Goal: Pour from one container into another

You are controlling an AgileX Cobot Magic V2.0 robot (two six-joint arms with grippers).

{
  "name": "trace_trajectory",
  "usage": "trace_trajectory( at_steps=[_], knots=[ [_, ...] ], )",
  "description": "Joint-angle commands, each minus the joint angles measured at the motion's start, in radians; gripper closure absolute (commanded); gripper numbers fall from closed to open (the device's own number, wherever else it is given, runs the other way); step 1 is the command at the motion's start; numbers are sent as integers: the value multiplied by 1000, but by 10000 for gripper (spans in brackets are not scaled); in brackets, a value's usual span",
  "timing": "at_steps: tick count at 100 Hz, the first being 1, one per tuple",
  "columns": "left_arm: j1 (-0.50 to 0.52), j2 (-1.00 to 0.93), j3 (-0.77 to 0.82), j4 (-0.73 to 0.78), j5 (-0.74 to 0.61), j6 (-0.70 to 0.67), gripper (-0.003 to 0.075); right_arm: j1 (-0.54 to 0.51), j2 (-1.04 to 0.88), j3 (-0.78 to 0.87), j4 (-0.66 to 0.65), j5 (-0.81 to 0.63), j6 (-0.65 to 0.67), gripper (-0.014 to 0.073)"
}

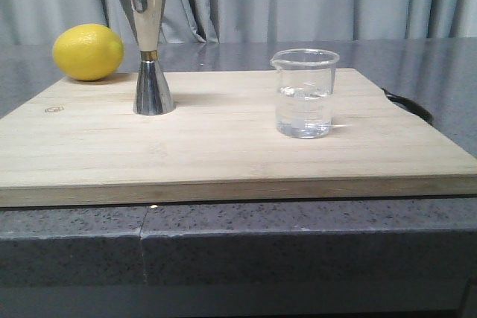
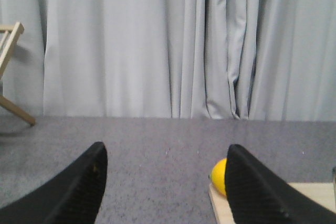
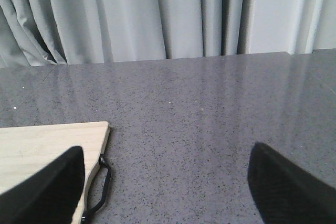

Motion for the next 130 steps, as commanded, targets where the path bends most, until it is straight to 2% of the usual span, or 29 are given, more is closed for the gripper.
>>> trace_trajectory(
  at_steps=[1, 18, 35, 46, 71, 85, 95, 103, 112, 130],
  knots=[
    [1, 62, -70, -11, 33, -8, 283, -3, 43, -75, 0, -20, -9, 20],
    [1, 211, -173, -11, 190, -8, 283, -3, 132, -159, 5, 75, -9, 20],
    [1, 321, -213, -25, 177, -8, 283, -3, 247, -223, 5, 200, -9, 20],
    [-1, 364, -213, -60, 169, -5, 283, -3, 306, -239, 5, 227, -9, 20],
    [-59, 487, -224, -289, 218, 223, 283, -3, 348, -239, 5, 223, -11, 20],
    [-66, 609, -291, -296, 325, 255, 283, -3, 348, -239, 7, 223, -11, 20],
    [-66, 686, -343, -304, 339, 309, 283, -3, 348, -239, 7, 225, -11, 20],
    [-61, 738, -364, -378, 331, 413, 283, -3, 348, -239, 7, 225, -11, 20],
    [-23, 795, -373, -562, 338, 595, 283, -3, 348, -239, 7, 225, -11, 20],
    [112, 892, -373, -1025, 473, 1119, 282, -3, 348, -239, 7, 225, -11, 20]
  ],
)
